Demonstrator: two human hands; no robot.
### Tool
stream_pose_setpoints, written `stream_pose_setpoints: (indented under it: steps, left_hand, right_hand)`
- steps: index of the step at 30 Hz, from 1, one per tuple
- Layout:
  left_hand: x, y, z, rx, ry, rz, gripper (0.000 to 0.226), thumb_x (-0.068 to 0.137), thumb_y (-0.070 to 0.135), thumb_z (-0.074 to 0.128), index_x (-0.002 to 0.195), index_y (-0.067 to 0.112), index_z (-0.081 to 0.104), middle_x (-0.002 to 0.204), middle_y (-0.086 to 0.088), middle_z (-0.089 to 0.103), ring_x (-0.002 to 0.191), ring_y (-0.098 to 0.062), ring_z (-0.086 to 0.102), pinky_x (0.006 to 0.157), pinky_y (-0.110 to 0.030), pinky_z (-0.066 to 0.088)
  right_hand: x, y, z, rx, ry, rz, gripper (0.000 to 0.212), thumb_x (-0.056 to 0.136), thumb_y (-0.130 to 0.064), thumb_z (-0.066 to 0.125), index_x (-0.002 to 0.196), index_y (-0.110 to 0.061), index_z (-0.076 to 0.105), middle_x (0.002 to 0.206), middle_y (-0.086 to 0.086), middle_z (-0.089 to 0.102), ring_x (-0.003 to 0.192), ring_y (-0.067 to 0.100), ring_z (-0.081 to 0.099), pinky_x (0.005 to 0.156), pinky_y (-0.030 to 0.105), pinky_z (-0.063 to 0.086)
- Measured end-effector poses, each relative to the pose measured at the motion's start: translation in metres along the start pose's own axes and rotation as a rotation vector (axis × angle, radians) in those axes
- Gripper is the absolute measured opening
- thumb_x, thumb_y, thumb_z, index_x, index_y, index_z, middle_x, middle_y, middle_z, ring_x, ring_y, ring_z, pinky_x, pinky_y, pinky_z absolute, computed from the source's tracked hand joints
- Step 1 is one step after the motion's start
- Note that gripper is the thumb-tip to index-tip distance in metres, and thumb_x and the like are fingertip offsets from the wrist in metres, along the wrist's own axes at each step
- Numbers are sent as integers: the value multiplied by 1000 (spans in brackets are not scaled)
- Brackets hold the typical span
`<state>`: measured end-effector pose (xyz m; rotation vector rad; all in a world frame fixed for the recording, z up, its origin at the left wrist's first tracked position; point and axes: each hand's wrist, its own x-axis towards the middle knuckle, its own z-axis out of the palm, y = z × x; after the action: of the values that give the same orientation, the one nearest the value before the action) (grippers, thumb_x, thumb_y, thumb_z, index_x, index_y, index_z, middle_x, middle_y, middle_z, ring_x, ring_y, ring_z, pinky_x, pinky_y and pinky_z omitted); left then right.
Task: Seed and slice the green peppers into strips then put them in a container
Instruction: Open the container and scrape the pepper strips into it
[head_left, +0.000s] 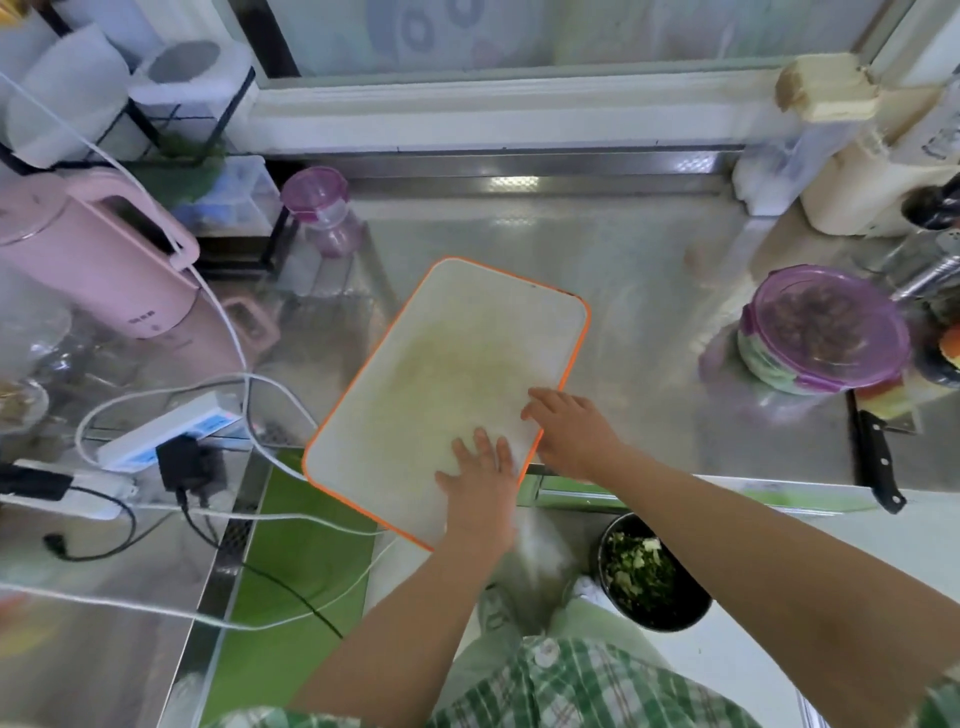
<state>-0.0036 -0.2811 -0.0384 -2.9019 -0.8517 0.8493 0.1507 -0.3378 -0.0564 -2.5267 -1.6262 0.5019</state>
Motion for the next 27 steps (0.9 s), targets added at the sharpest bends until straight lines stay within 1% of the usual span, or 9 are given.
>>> stream_pose_setpoints:
  steps: [3,6,8,10,12,15,19,22,27]
  left_hand:
    - [-1,12,3,-20,12,40,102,82,33,70,154,8,3,160,-25,0,143,-52,11,100,-65,36]
    - [-4,28,1,17,79,81,104,73,39,78,154,10,19,159,-25,14,139,-54,24,94,-68,41]
    - [-2,33,1,36,50,165,105,79,35,74,155,8,6,160,-24,2,142,-54,13,99,-69,35]
    - [2,30,-6,76,3,214,107,82,33,72,154,9,-3,161,-20,-6,144,-51,5,104,-67,30]
    - [7,19,-10,114,17,230,105,84,31,70,154,10,-5,162,-18,-8,145,-49,4,106,-65,29]
    - [10,-3,-13,139,0,276,106,84,33,70,154,10,-6,161,-17,-10,146,-48,2,108,-62,28]
    - [8,-7,-17,145,-4,302,104,85,30,70,154,11,-5,162,-16,-10,146,-48,1,108,-63,28]
    - [3,7,-20,96,-6,283,99,87,25,67,154,11,-3,162,-15,-9,146,-48,1,108,-65,26]
    - [-6,25,-30,97,51,285,100,84,25,70,154,8,0,162,-18,-3,145,-48,6,104,-68,28]
  right_hand:
    - [-15,6,3,-51,129,-6,38,60,-20,80,94,-18,64,112,7,61,104,28,63,78,38,49]
    - [-27,17,-1,-184,123,27,44,38,-37,88,68,-22,60,77,2,57,69,25,62,54,31,48]
    - [-37,27,-4,-218,128,5,44,35,-39,89,63,-21,60,70,3,55,61,25,60,52,31,47]
    - [-51,37,-3,-233,141,-33,41,37,-35,90,62,-20,61,68,4,56,59,24,60,53,30,48]
    - [-64,42,1,-227,178,-54,30,49,-28,84,68,-20,62,73,4,59,63,25,61,55,31,48]
    - [-60,38,2,-132,303,56,14,70,-25,68,77,-17,59,79,4,58,67,27,60,58,33,48]
    - [-39,34,1,-234,250,-25,33,56,-31,83,78,-19,61,82,3,58,73,25,59,64,32,49]
    - [-37,32,-4,-271,200,-62,42,47,-34,87,76,-17,62,78,4,56,70,26,58,62,31,49]
    - [-39,39,-16,-350,235,-128,45,50,-33,85,81,-16,57,76,2,54,69,24,55,62,34,43]
